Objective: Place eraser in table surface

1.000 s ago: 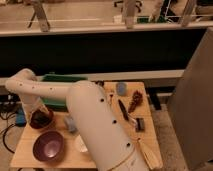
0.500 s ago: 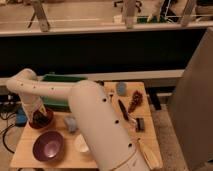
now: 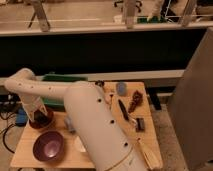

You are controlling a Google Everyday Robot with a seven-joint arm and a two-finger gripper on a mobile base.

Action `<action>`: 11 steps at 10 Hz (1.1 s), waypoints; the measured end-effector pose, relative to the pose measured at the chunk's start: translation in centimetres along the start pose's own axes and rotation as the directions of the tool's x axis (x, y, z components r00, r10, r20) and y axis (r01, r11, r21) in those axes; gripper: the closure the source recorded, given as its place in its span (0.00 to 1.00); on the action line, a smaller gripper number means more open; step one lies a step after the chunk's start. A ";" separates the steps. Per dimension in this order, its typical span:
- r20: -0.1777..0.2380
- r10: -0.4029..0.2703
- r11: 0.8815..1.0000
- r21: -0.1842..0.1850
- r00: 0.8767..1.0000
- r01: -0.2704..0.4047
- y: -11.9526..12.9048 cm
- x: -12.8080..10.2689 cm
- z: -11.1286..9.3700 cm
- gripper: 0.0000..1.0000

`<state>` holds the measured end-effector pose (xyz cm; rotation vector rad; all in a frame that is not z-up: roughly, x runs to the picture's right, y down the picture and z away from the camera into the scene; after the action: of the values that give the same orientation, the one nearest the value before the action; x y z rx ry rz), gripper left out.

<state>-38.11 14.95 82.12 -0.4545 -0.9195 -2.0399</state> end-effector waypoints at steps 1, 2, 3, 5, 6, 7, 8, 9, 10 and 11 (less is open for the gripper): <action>0.015 0.016 1.000 -0.002 1.000 -0.015 0.3 -0.1 0.2 0.43; 0.038 0.027 1.000 -0.005 0.999 -0.027 0.5 -0.2 0.8 0.43; 0.062 0.035 0.999 -0.008 0.997 -0.035 0.6 -0.2 1.3 0.43; 0.094 0.040 0.999 -0.007 0.995 -0.039 0.7 -0.2 2.0 0.47; 0.105 0.039 0.999 -0.005 0.994 -0.039 0.6 -0.2 2.2 0.58; 0.110 0.036 0.999 -0.005 0.993 -0.036 0.6 -0.3 2.3 0.66; 0.110 0.034 0.999 -0.008 0.993 -0.033 0.5 -0.2 2.3 0.77; 0.099 0.029 1.000 -0.014 0.995 -0.028 0.3 -0.2 1.9 0.87; 0.082 0.030 0.999 -0.018 0.996 -0.029 0.1 -0.3 1.5 0.96; 0.065 0.032 0.999 -0.021 0.997 -0.031 0.0 -0.3 1.0 1.00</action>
<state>-37.93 15.86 82.66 -0.5462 -0.9264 -2.0170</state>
